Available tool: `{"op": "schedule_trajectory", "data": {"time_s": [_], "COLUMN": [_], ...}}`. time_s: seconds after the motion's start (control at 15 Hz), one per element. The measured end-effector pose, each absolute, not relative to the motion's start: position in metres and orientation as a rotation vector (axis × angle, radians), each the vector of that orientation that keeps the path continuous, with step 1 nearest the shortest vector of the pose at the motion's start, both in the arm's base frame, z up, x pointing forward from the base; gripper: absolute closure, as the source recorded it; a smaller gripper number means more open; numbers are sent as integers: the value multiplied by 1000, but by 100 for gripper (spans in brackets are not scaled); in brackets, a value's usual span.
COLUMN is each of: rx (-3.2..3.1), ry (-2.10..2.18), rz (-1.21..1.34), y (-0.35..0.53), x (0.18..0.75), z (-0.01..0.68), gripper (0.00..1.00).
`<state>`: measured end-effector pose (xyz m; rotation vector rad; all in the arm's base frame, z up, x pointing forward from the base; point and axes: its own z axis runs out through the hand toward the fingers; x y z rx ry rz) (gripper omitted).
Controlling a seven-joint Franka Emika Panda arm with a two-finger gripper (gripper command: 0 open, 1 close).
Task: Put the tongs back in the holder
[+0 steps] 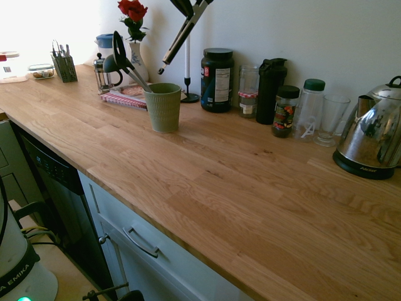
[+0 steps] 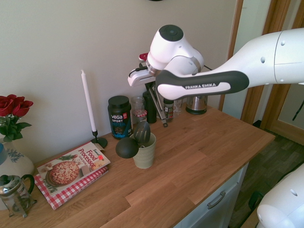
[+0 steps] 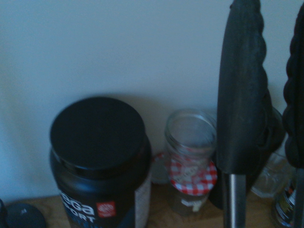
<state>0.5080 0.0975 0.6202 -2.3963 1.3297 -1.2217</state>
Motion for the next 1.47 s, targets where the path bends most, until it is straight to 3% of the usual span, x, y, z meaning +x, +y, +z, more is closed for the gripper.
{"op": "schedule_trajectory", "data": {"time_s": [0.4,0.8,1.47], "rx": [-2360,-2433,-2442], "ry": [1281,1266,1308], "rz": [-1382,-1305,-1228], "y": [147,160,155], "x": [516,540,550], "z": [577,509,482], "gripper": [100,100,100]}}
